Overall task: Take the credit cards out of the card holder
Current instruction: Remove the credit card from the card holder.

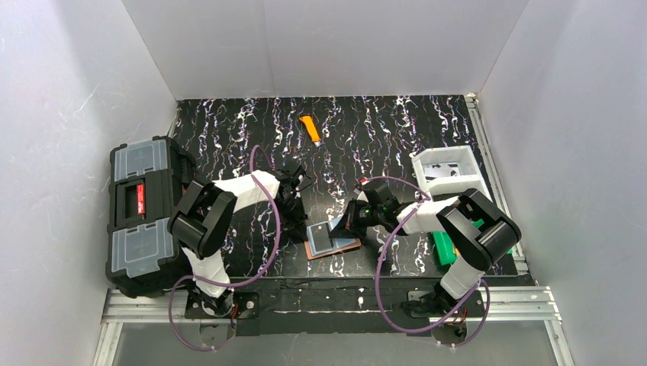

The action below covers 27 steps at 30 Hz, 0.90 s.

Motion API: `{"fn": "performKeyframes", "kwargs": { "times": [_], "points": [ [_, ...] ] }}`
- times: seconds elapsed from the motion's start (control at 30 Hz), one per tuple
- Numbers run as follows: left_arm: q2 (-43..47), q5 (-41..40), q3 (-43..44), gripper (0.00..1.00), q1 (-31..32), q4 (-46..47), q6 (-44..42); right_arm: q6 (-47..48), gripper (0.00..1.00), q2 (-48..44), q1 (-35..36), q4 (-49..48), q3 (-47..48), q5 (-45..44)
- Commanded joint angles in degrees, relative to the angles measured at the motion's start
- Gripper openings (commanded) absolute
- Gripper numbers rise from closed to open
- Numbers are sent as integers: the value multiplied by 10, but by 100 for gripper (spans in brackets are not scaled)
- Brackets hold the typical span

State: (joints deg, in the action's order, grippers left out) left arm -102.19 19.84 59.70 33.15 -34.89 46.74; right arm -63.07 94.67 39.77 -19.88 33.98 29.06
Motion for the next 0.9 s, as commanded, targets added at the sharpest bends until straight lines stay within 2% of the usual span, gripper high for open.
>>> {"fn": "performKeyframes", "kwargs": {
  "times": [0.0, 0.13, 0.3, 0.4, 0.53, 0.7, 0.87],
  "points": [
    [-49, -143, -47, 0, -5, -13, -24, 16, 1, -21, -4, 10, -4, -15],
    [-50, -141, -48, 0, -5, -11, -24, 19, 1, -18, -6, 8, -10, -16],
    [-54, -134, -44, 0, -5, -10, -25, 19, 27, 4, -7, -10, -8, 0],
    [-55, -131, -43, 0, -5, -9, -25, 9, 29, 25, -7, -32, -4, 19],
    [-55, -131, -45, 0, -5, -8, -26, -8, 27, 48, -7, -68, -5, 37],
    [-54, -133, -47, 0, -5, -7, -25, -17, 11, 48, -7, -75, -14, 29],
    [-57, -136, -44, 0, -5, -10, -25, -20, 3, 32, -15, -73, -34, 14]
  ]
}}
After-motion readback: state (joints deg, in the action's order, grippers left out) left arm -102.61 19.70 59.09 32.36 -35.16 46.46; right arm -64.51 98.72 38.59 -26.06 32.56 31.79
